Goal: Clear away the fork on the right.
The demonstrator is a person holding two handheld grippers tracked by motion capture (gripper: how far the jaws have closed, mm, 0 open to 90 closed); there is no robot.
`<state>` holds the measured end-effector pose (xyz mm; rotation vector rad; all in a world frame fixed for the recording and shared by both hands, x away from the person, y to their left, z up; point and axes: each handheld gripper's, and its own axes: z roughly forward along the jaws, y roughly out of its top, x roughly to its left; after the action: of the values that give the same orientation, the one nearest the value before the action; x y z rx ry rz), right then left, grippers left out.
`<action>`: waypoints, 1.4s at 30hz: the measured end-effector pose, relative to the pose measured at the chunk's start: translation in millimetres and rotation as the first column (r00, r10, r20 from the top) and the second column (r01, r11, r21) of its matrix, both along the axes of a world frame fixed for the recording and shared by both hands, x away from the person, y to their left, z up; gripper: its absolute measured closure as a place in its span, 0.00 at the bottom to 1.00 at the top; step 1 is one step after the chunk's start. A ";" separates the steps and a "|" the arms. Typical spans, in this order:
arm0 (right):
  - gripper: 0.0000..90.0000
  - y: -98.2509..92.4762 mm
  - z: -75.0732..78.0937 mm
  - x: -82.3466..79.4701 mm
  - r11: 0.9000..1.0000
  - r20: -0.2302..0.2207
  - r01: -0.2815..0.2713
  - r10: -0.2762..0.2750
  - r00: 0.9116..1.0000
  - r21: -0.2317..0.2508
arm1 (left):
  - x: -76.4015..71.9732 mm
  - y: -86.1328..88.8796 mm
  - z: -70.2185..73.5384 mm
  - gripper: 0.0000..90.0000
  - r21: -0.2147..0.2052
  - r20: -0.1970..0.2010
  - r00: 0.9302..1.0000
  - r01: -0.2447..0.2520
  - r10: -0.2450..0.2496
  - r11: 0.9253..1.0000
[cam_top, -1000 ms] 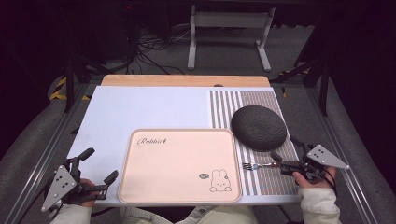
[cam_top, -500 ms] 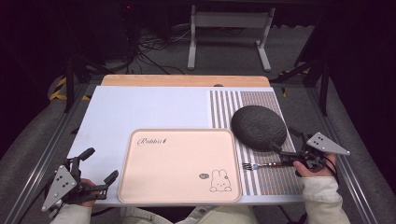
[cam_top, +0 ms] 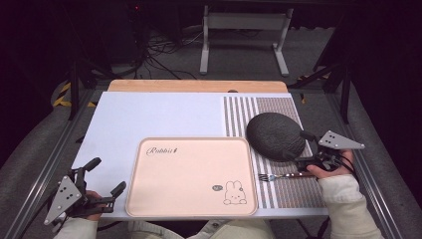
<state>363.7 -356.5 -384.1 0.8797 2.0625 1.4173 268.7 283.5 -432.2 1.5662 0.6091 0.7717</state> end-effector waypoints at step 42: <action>0.25 12.6 10.4 32.2 0.576 -0.506 -0.510 0.185 0.843 -0.639 | 1.9 0.0 -1.1 0.00 -0.004 -0.009 1.000 -0.003 0.003 1.000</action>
<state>395.8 -343.8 -373.7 0.3821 2.9122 0.3619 270.7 283.5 -433.4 1.5664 0.6194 0.7658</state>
